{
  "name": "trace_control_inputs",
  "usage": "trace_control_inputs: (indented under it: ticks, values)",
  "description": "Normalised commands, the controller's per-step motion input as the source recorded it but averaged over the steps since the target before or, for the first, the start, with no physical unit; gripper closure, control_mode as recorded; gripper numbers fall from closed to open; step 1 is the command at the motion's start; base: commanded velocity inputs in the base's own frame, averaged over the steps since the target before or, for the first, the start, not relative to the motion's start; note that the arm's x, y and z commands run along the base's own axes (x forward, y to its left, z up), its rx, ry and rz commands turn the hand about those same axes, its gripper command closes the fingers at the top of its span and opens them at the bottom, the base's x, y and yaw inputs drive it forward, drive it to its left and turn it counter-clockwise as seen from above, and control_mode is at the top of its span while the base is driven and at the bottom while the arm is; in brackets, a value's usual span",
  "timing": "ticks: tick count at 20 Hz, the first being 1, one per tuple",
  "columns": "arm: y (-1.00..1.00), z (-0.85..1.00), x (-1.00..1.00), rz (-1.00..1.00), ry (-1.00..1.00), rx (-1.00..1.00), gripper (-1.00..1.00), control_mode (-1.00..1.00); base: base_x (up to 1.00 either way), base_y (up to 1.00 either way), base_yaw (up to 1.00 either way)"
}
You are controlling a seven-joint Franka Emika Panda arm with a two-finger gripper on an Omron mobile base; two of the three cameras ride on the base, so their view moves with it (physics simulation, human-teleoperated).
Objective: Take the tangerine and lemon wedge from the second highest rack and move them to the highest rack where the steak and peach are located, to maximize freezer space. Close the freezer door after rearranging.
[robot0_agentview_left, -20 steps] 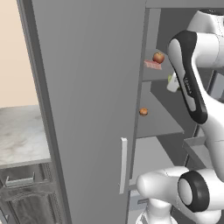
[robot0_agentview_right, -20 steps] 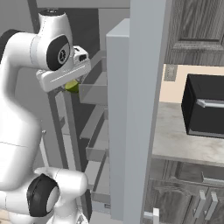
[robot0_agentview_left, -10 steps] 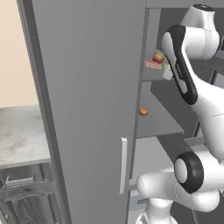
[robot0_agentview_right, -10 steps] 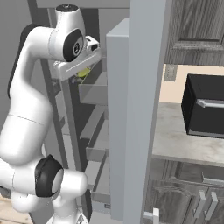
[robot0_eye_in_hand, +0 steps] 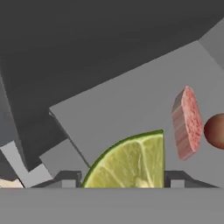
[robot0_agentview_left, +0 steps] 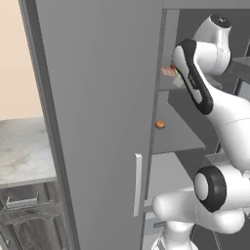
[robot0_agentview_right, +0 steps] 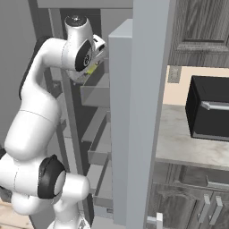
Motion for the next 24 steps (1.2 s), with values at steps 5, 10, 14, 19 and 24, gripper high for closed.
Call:
trace_control_inputs:
  ticks: [5,10,14,19,24]
  values:
    - [-0.08,-0.01,0.96,0.04,0.00,0.06,1.00,-1.00,0.00,0.00,0.00]
    - [0.00,-0.04,0.74,0.04,0.00,0.03,1.00,-1.00,0.00,0.00,0.00]
    - [0.00,-0.11,0.61,0.03,0.02,0.04,1.00,-1.00,0.00,0.00,0.00]
    - [0.00,-0.26,0.32,0.01,0.03,0.03,1.00,-1.00,0.00,0.00,0.00]
    - [0.00,-0.28,0.34,0.00,0.05,0.03,1.00,-1.00,0.00,0.00,0.00]
